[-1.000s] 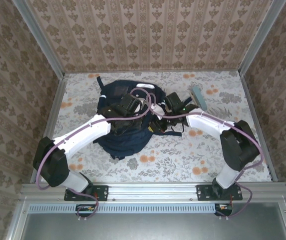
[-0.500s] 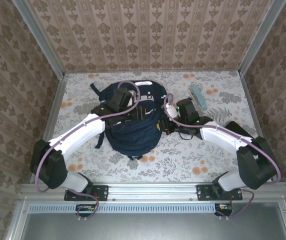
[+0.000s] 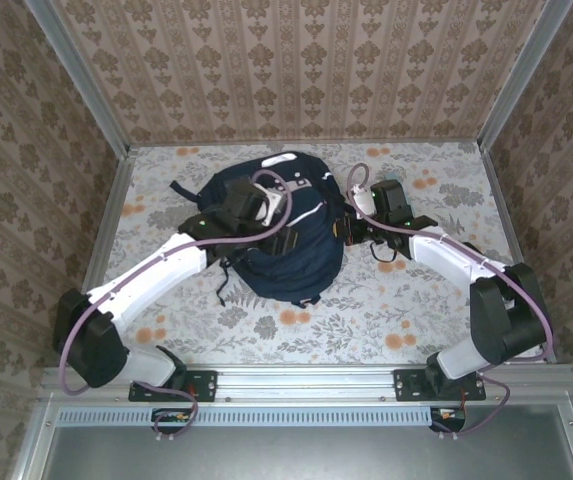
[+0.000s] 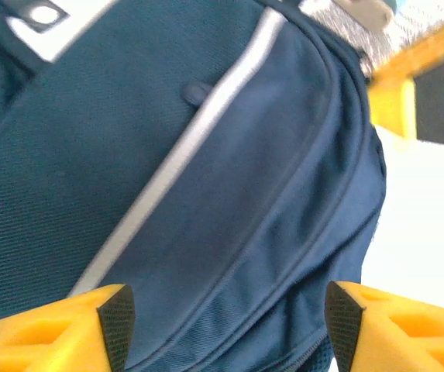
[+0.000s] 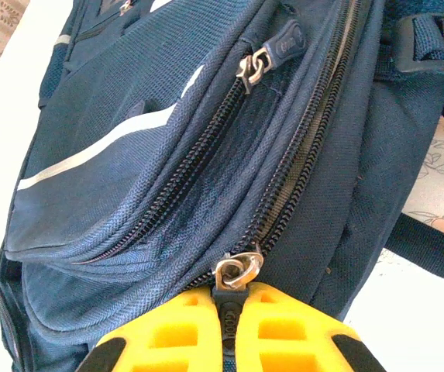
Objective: Pack the student bag
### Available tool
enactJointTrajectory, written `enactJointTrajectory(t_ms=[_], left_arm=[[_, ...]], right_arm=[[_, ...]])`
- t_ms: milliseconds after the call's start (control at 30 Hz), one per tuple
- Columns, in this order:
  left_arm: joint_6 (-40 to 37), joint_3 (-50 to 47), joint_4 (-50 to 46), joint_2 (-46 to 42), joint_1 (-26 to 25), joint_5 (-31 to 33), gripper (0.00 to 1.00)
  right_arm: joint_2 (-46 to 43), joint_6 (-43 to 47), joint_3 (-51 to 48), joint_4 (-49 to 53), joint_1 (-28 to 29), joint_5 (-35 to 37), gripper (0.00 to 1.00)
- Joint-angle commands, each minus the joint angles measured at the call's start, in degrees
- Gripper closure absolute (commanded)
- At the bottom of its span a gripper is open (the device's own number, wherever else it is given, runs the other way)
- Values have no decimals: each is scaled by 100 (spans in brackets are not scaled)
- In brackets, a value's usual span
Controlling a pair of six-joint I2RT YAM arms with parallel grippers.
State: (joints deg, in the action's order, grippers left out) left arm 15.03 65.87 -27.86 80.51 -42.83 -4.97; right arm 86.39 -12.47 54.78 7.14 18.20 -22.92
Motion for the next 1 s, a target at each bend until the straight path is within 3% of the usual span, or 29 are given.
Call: enactJointTrajectory(t_ms=[0, 133, 333, 467, 733, 867, 967], left_arm=[[-949, 244, 63, 300, -232, -11, 31], [-1222, 549, -12, 728, -391, 246, 32], [-1383, 867, -1, 1323, -375, 314, 43], [-1363, 1098, -41, 1601, -291, 607, 57], [-1129, 1082, 246, 1835, -65, 471, 79], [-618, 1182, 311, 1977, 63, 325, 96], [-271, 1155, 502, 1957, 101, 281, 100]], right_arm=[[51, -158, 356, -155, -103, -114, 100], [49, -161, 409, -106, -156, -191, 100], [17, -124, 392, -39, -160, -239, 100], [-29, -107, 341, -30, -167, -266, 100], [-89, -94, 222, 34, -154, -430, 100], [-237, -42, 52, 82, -3, -609, 100], [-461, 33, -183, 80, 262, -609, 100]])
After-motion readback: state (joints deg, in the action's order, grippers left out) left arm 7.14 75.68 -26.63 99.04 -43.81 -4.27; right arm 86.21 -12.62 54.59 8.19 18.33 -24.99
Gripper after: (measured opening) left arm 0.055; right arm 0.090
